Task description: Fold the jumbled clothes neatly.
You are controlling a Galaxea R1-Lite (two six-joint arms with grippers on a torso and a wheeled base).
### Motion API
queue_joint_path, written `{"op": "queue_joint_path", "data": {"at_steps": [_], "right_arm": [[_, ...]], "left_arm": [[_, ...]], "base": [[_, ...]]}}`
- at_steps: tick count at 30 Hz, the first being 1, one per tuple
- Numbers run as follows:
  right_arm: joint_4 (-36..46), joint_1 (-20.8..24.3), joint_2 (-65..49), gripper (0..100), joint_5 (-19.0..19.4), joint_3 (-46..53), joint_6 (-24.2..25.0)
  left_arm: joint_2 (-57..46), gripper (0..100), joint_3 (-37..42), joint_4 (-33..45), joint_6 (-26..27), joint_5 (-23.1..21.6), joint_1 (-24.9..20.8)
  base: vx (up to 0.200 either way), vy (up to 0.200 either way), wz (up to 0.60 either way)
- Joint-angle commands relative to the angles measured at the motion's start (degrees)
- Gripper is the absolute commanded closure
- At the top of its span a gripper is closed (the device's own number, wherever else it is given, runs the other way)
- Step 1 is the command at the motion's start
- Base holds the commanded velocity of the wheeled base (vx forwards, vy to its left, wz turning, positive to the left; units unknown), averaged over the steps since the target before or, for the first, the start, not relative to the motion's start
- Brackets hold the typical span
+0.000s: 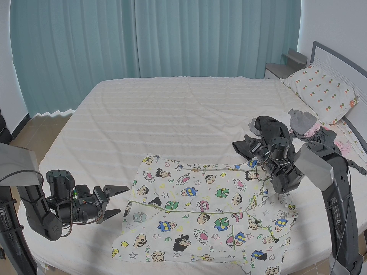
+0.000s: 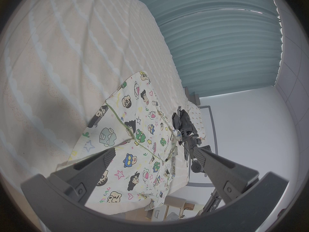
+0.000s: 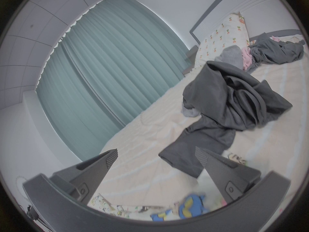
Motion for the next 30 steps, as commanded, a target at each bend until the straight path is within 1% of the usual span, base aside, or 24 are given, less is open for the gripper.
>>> {"op": "queue_joint_path", "data": {"at_steps": [1, 4, 6, 9, 11, 14, 17, 21, 23, 30], "right_arm": [[-0.2, -2.0, -0.9, 0, 0.2, 3.1, -0.4], [0.2, -3.0, -5.8, 0, 2.4, 9.5, -0.3], [0.8, -3.5, -9.9, 0, 6.0, 15.3, -0.3], [2.4, -3.8, -13.6, 0, 9.5, 21.0, -0.3], [2.9, -3.4, -15.9, 0, 10.6, 23.6, -0.3], [2.9, -2.5, -17.7, 0, 11.3, 25.6, -0.2], [2.9, -0.9, -18.3, 0, 12.8, 28.5, -0.2], [3.4, 0.3, -17.0, 0, 13.5, 29.2, -0.2], [5.2, 0.6, -14.5, 0, 13.5, 28.2, -0.3], [10.6, 0.0, -8.4, 0, 13.3, 20.8, -0.3]], "left_arm": [[0.1, 0, 0.1, -0.1, 0.0, 0.0, 0.0], [0.2, 0, 0.1, -0.1, 0.0, 0.0, 0.0], [0.2, 0, 0.1, 0.0, 0.0, 0.0, -0.1], [0.2, 0, 0.1, -0.1, 0.0, 0.1, -0.3], [0.2, 0, 0.1, 0.0, 0.0, 0.1, -0.3], [0.2, 0, 0.1, 0.0, 0.0, 0.1, -0.3], [0.2, 0, 0.1, -0.1, 0.0, 0.1, -0.3], [0.2, 0, 0.1, 0.0, 0.0, 0.1, -0.3], [0.2, 0, 0.1, 0.0, 0.0, 0.1, -0.4], [0.3, 0, 0.1, 0.0, 0.1, 0.1, -0.4]], "base": [[0.0, 0.0, 0.0], [0.0, 0.0, 0.0], [0.0, 0.0, 0.0], [0.0, 0.0, 0.0], [0.0, 0.0, 0.0], [0.0, 0.0, 0.0], [0.0, 0.0, 0.0], [0.0, 0.0, 0.0], [0.0, 0.0, 0.0], [0.0, 0.0, 0.0]]}}
